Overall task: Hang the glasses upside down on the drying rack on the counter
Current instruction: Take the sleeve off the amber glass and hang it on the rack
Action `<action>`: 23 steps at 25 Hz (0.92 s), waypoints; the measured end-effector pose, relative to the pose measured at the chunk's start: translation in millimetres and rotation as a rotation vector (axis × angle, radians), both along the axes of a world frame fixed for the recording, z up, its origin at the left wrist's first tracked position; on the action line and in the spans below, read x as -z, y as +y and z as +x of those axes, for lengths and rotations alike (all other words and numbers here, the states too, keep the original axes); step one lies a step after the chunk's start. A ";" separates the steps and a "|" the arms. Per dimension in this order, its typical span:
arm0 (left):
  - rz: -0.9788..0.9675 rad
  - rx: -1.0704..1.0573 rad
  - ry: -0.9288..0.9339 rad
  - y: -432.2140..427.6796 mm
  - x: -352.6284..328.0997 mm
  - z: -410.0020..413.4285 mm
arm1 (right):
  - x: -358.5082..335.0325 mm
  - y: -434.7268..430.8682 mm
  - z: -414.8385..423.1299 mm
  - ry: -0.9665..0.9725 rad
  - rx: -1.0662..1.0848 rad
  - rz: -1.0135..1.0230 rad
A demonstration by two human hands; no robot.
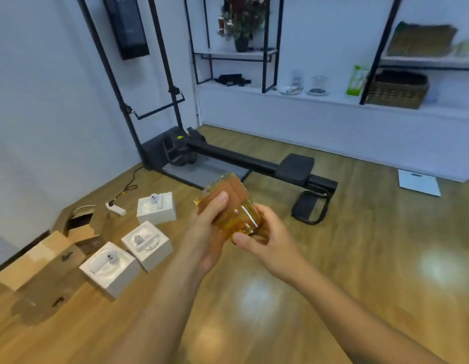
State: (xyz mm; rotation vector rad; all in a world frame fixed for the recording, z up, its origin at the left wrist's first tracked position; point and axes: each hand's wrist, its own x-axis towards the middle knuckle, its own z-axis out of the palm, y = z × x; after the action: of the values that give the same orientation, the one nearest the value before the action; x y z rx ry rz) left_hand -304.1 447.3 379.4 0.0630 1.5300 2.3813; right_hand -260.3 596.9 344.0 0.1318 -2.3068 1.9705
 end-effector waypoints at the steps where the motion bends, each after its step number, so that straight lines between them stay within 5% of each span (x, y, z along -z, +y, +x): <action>1: 0.022 0.036 -0.001 27.7 -1.9 -4.5 | -4.1 29.1 -2.7 0.008 0.040 0.012; 10: 0.058 0.359 0.015 307.4 -7.2 -96.6 | -9.3 307.9 -38.0 0.042 0.374 0.004; 23: 0.061 0.692 0.031 673.8 -9.0 -315.9 | -31.2 647.2 -209.6 0.013 0.699 -0.015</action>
State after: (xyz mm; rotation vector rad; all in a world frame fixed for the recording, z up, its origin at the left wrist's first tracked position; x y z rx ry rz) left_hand -619.9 1121.2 388.5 0.5491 1.1834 1.8673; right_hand -469.9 1244.1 375.2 -0.5785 -1.9404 1.6019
